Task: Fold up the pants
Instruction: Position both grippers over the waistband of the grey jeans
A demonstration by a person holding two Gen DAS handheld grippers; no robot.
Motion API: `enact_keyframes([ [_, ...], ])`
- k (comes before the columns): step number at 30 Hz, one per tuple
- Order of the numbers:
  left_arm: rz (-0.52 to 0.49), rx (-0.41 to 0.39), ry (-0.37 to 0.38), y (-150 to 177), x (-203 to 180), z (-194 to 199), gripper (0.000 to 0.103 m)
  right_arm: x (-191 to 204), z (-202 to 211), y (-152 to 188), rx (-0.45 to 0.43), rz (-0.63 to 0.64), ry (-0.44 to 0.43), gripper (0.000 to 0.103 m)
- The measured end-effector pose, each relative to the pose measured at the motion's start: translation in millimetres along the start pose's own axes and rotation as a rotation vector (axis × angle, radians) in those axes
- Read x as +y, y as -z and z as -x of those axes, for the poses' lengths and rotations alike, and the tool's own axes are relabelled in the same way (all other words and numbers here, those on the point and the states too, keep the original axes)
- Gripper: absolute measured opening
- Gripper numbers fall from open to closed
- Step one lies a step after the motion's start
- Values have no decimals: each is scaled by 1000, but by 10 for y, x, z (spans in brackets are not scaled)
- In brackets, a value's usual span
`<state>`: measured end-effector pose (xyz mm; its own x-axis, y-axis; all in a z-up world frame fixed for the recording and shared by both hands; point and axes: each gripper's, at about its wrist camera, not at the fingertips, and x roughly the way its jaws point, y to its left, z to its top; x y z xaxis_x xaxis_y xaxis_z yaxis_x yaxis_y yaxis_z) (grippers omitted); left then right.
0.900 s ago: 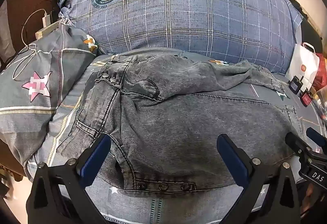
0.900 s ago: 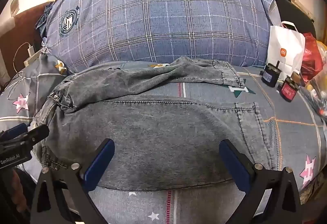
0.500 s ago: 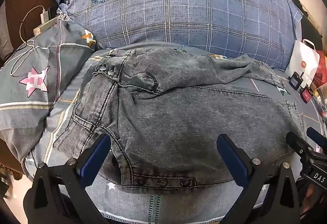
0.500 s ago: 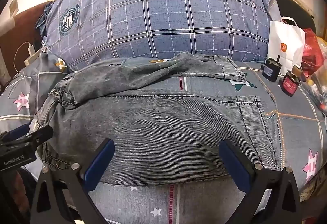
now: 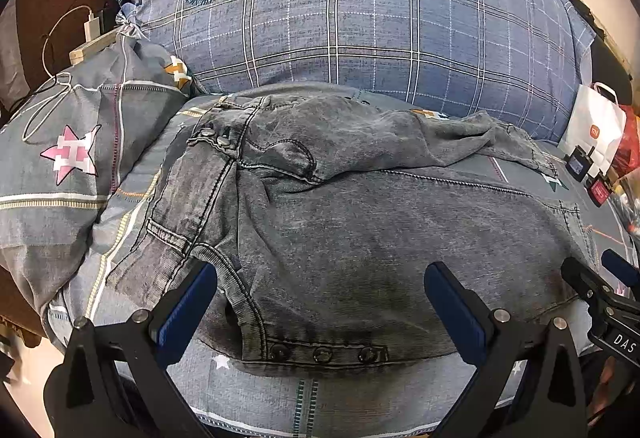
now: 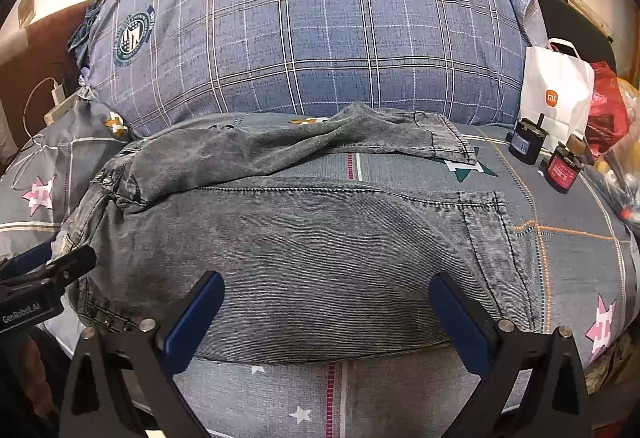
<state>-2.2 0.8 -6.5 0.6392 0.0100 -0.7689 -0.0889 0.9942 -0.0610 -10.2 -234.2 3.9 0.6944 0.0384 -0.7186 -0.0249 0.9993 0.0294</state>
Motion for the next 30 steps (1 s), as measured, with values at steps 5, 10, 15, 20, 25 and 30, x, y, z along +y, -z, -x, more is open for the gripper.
enact_keyframes([
  [5, 0, -3, 2, 10, 9, -4, 103, 0, 1, -6, 1, 2, 2, 103],
  [10, -2, -2, 1, 21, 9, -11, 103, 9, -7, -6, 2, 3, 5, 103],
  [15, 7, 0, 5, 18, 59, -13, 103, 0, -23, -5, 7, -1, 2, 103],
  [20, 19, 7, 3, 25, 97, -23, 103, -19, -21, 10, 5, -9, -3, 103],
  [25, 36, 17, 0, 54, 138, -42, 103, -35, -66, 78, 24, -22, -12, 103],
  [30, 39, 19, 2, 66, 162, -45, 103, -15, -74, 121, 32, -15, -17, 103],
])
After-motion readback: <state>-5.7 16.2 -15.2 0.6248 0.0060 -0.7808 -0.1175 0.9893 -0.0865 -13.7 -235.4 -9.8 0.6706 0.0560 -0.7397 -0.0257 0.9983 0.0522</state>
